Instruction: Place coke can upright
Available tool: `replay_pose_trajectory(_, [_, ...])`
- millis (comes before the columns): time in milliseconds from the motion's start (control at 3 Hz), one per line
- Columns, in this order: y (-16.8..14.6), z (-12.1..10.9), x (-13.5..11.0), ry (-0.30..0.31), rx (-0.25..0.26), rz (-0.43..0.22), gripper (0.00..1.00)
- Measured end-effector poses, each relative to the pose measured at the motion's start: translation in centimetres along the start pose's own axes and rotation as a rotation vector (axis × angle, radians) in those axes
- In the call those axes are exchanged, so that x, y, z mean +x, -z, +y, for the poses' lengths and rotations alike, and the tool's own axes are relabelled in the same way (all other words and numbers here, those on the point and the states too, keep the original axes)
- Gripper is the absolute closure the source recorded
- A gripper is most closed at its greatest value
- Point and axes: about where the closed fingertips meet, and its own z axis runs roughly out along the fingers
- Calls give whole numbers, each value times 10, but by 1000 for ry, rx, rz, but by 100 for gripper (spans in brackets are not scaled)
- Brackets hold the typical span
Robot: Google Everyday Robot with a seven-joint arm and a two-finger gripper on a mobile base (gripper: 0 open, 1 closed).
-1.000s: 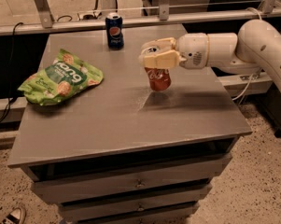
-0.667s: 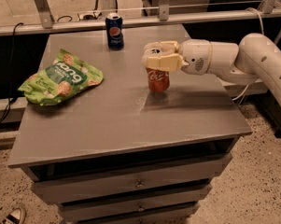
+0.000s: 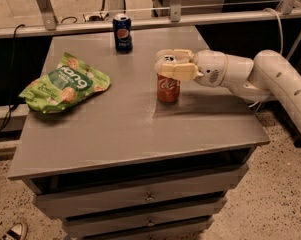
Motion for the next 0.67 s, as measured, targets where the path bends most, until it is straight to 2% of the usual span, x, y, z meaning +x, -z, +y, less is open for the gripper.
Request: replay_pose_trajectory(667, [6,-1,10,-15,-6,8,36])
